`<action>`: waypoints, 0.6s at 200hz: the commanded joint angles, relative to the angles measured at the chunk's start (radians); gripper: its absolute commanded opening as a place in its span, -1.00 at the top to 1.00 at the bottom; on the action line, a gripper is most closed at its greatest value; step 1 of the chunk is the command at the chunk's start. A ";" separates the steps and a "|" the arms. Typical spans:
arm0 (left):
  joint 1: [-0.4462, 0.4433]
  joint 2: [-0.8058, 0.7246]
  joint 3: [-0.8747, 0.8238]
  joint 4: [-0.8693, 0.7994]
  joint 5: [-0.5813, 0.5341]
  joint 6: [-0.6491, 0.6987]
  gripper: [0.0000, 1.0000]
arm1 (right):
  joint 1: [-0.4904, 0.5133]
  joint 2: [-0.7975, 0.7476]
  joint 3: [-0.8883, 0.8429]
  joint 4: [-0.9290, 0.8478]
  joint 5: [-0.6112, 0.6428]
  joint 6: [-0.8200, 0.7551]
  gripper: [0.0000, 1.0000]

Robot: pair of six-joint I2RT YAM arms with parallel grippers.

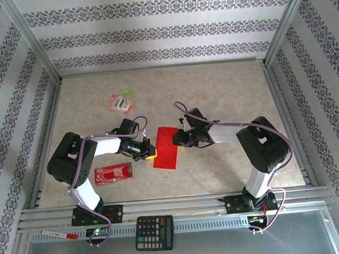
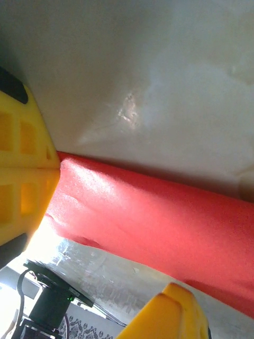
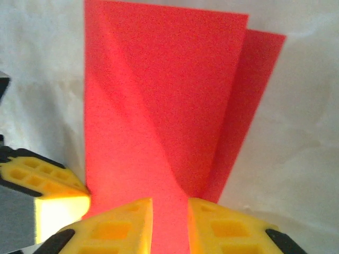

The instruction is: Fold a paper plane with a square sheet of paper (pick it up from the middle)

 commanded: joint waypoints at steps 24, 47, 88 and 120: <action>-0.010 0.061 -0.021 -0.086 -0.061 0.037 1.00 | 0.063 0.051 0.079 0.098 -0.051 0.106 0.75; -0.010 0.062 -0.019 -0.095 -0.073 0.042 1.00 | 0.081 0.106 0.113 0.149 -0.079 0.145 0.84; -0.011 0.060 -0.018 -0.103 -0.084 0.046 1.00 | 0.113 0.180 0.166 0.162 -0.087 0.167 0.86; -0.010 0.063 -0.015 -0.115 -0.090 0.058 1.00 | 0.131 0.219 0.199 0.154 -0.088 0.173 0.86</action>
